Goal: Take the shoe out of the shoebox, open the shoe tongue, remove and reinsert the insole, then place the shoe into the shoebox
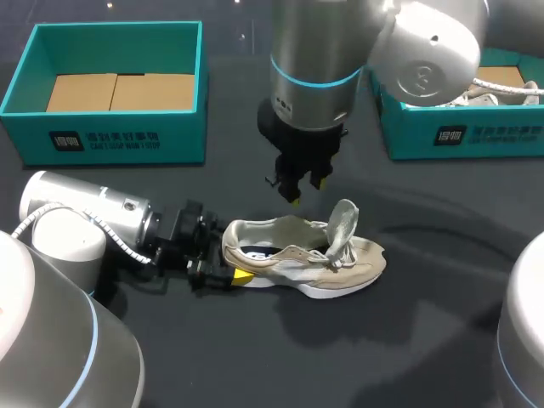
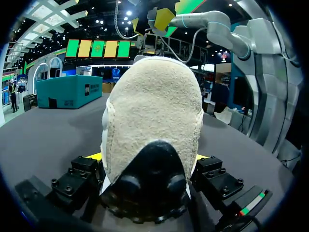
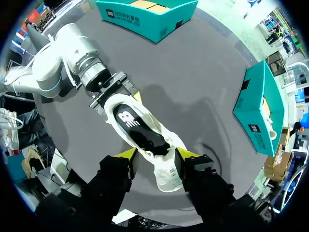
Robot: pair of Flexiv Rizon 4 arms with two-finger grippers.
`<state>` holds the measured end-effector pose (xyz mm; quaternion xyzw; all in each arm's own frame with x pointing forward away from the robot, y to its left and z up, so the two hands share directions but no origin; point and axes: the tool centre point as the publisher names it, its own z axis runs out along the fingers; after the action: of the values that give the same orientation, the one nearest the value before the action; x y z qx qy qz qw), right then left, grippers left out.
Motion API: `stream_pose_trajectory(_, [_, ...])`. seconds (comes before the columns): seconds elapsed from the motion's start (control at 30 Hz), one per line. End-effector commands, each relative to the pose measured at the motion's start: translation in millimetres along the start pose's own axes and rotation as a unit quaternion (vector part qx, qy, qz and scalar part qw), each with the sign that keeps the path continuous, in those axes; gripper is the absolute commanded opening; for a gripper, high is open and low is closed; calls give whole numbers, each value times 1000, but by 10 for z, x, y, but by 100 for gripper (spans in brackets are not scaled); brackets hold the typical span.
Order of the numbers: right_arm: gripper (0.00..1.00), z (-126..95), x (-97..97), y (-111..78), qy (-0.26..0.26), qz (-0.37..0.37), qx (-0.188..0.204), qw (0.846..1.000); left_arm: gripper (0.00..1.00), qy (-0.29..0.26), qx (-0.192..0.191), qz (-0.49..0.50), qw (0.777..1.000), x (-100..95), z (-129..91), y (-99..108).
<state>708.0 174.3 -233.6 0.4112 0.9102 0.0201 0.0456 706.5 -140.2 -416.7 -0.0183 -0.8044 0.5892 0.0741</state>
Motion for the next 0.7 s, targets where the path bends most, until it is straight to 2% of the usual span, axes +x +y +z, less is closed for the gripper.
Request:
stream_pose_trajectory(0.03, [49,25,99,82,-15,-175,35,984,0,-1,0,0,1000,14,0,2])
stream_pose_trajectory(0.17, [49,39,128,73,-6,-220,30,975,0,-1,0,0,1000,14,0,2])
stream_pose_trajectory(0.37, [45,56,164,38,40,-294,-7,955,0,-1,0,0,1000,14,0,2])
stream_pose_trajectory(0.4, [31,68,167,33,46,-301,-13,953,0,-1,0,0,1000,14,0,2])
stream_pose_trajectory(0.43, [13,86,167,35,62,-309,-22,949,0,-1,0,0,1000,14,0,2])
stream_pose_trajectory(0.47, [0,109,162,36,77,-319,-33,944,0,-1,0,0,1000,14,0,2])
stream_pose_trajectory(0.53, [0,193,133,52,99,-328,-33,939,0,-1,0,0,1000,14,0,2])
stream_pose_trajectory(0.57, [0,246,105,61,101,-318,-22,943,0,-1,0,0,1000,14,0,2])
stream_pose_trajectory(0.7, [0,246,105,61,101,-318,-22,943,0,-1,0,0,1000,14,0,2])
